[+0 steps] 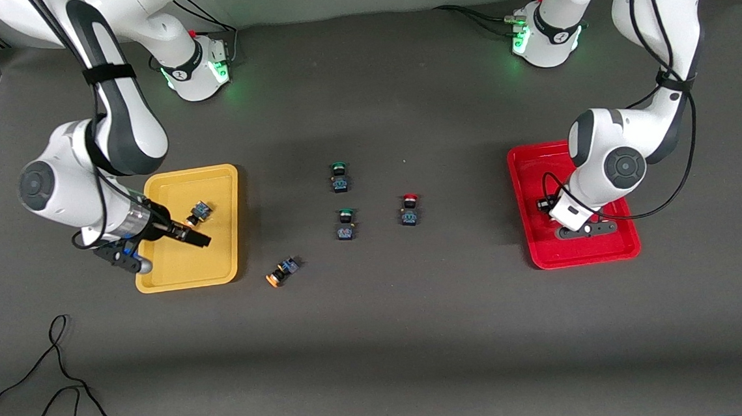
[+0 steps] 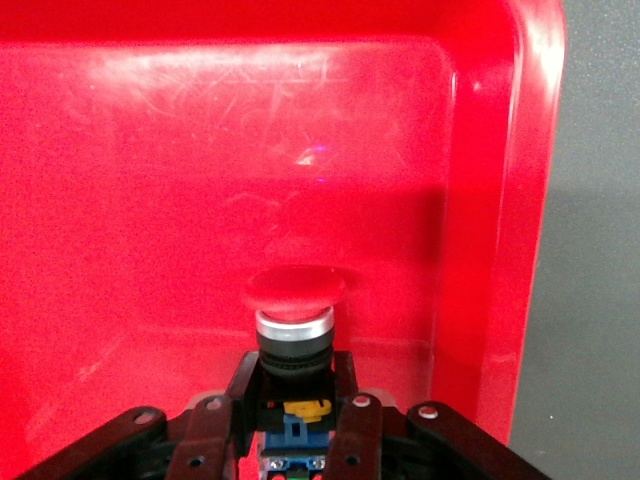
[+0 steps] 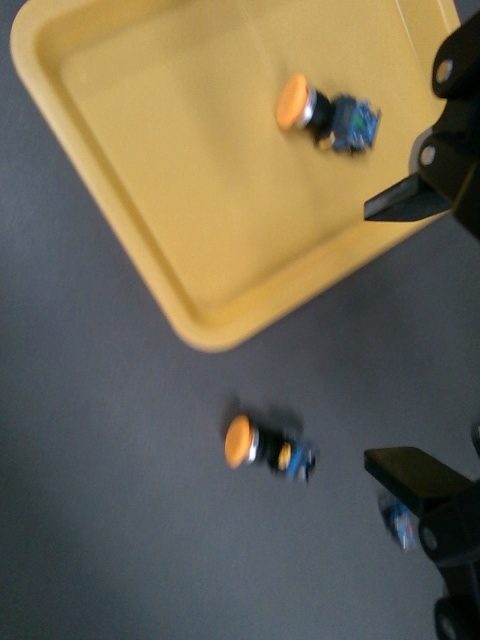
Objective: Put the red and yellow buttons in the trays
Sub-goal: 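Carry the yellow button to its tray while the left gripper carries the red, then grasp another yellow button with the right gripper while the left gripper reaches a red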
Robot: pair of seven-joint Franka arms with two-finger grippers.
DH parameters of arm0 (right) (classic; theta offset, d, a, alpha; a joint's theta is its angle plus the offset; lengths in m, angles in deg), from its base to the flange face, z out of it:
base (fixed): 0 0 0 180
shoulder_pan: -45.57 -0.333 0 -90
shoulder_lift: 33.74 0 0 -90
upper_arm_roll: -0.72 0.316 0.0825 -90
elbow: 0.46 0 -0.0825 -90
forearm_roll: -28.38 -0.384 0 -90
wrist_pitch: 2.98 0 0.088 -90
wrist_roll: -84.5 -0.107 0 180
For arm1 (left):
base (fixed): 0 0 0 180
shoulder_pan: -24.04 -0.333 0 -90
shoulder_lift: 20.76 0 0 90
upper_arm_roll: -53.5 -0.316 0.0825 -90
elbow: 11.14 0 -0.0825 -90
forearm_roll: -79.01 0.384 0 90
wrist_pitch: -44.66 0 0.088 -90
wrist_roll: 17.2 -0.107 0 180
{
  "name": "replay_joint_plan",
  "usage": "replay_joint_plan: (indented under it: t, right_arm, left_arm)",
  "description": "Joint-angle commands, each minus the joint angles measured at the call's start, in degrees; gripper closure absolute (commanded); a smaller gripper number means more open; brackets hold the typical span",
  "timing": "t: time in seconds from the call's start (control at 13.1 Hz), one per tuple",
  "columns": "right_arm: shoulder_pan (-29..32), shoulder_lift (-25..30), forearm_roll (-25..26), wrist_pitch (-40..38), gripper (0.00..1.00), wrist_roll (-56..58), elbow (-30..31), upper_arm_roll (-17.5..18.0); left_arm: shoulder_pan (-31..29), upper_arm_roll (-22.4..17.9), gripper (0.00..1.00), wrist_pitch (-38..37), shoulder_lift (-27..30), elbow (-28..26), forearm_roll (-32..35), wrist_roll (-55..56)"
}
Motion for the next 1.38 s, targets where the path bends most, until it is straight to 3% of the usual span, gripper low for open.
replay_joint_plan:
  t: [0.0, 0.15, 0.31, 0.38, 0.54, 0.84, 1.07, 1.3]
  right_arm:
    - [-4.3, -12.7, -1.5, -4.4, 0.00, -12.7, -17.9, 0.1]
    - [-4.5, -21.4, -2.8, -4.4, 0.00, -17.8, -27.6, 1.3]
    - [-4.3, -26.9, -3.6, -3.8, 0.00, -18.9, -30.3, 1.6]
    - [-4.3, -28.8, -6.3, -3.7, 0.00, -18.6, -30.2, 1.5]
    - [-4.5, -32.0, -10.1, -2.5, 0.00, -18.4, -29.4, 1.5]
    - [-4.6, -33.2, -11.6, 3.3, 0.00, -18.1, -22.1, 2.8]
    - [-4.7, -32.7, -12.8, 3.6, 0.01, -18.1, -20.9, 3.5]
    - [-4.6, -32.5, -14.8, 3.7, 0.15, -16.6, -21.1, 3.6]
  left_arm:
    - [0.1, -0.3, 0.00, -2.9, 3.3, 0.7, 0.9, -0.3]
    - [0.0, -0.3, 0.00, -13.1, 8.0, 3.8, 0.9, -0.5]
    - [0.1, -0.2, 0.00, -21.3, 11.7, 7.4, 0.9, -0.4]
    - [0.1, 0.0, 0.00, -23.3, 12.8, 8.5, 0.9, -0.2]
    - [1.2, 0.5, 0.00, -23.9, 13.6, 8.7, 0.2, 1.0]
    - [10.2, 3.2, 0.00, -21.4, 12.1, 10.8, -0.5, 16.6]
    - [20.3, 3.7, 0.00, -18.0, 5.7, 17.1, -0.9, 26.3]
    - [27.1, 3.7, 0.00, -13.7, -1.8, 23.1, -0.5, 33.1]
